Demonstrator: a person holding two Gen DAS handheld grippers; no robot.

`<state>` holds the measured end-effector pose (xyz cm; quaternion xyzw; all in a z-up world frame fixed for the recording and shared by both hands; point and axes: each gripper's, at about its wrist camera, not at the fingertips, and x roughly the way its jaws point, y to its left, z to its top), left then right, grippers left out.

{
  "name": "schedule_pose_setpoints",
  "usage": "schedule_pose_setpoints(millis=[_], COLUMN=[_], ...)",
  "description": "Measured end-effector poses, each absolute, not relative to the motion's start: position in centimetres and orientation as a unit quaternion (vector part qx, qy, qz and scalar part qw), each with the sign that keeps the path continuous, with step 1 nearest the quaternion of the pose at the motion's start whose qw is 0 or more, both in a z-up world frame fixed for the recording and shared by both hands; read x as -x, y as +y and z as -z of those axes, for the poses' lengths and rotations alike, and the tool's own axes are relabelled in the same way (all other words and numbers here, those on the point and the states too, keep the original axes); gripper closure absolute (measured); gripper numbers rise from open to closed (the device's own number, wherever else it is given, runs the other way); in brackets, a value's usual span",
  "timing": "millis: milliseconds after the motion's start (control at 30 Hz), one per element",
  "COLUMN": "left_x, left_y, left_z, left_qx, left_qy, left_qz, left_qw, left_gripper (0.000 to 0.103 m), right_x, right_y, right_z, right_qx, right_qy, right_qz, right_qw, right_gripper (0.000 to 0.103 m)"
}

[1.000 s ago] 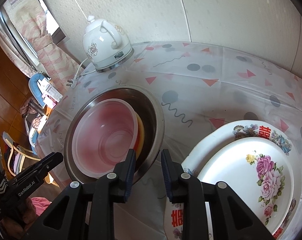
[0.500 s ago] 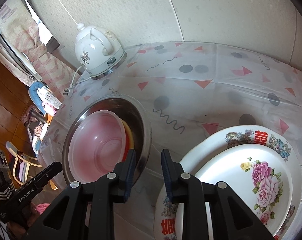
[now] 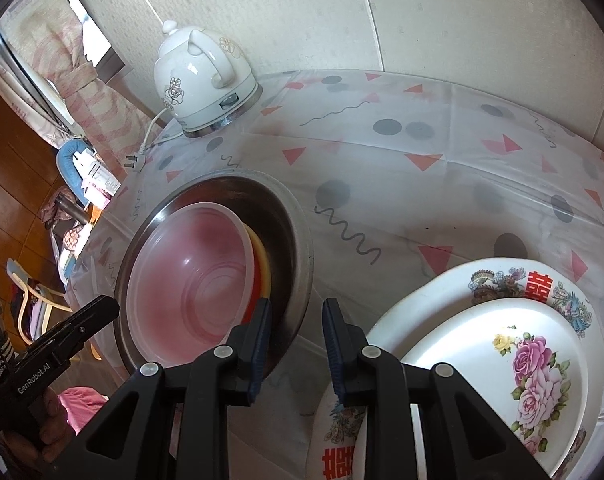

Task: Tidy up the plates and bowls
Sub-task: 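Grasp the steel bowl rim with the left tool while the right tool grasps the opposite rim, then lift the steel bowl with both tools and carry it over the plate stack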

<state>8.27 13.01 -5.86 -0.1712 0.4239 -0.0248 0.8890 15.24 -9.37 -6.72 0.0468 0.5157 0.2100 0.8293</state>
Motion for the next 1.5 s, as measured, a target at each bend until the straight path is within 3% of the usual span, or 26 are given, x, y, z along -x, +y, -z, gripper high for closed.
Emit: schedule_pose_setpoints(millis=[233, 400, 467, 933, 1167, 1500], left_x=[-9.4, -9.8, -9.9, -10.2, -9.8, -9.0], left_y=[12.9, 13.0, 12.7, 13.2, 12.8, 12.7], left_z=[7.1, 7.2, 7.1, 7.4, 7.2, 6.5], left_qx=[0.164, 0.163, 0.155, 0.169, 0.158, 0.164], left_qy=[0.435, 0.436, 0.434, 0.434, 0.425, 0.42], left_qz=[0.018, 0.019, 0.022, 0.011, 0.012, 0.02], left_qw=[0.885, 0.885, 0.887, 0.885, 0.891, 0.892], left_gripper=[0.077, 0.078, 0.082, 0.08, 0.085, 0.076], right_x=[-15.5, -15.9, -16.0, -16.6, -16.2, -15.6], right_y=[-8.5, -8.0, -8.0, -8.0, -7.9, -8.1], right_z=[6.7, 6.7, 7.0, 7.9, 7.8, 7.4], right_qx=[-0.026, 0.0, -0.003, -0.031, -0.027, -0.037], right_qy=[0.511, 0.507, 0.509, 0.521, 0.518, 0.514], right_qz=[-0.219, -0.215, -0.219, -0.225, -0.227, -0.236], right_qw=[0.831, 0.835, 0.833, 0.822, 0.824, 0.824], right_gripper=[0.078, 0.086, 0.086, 0.084, 0.085, 0.085])
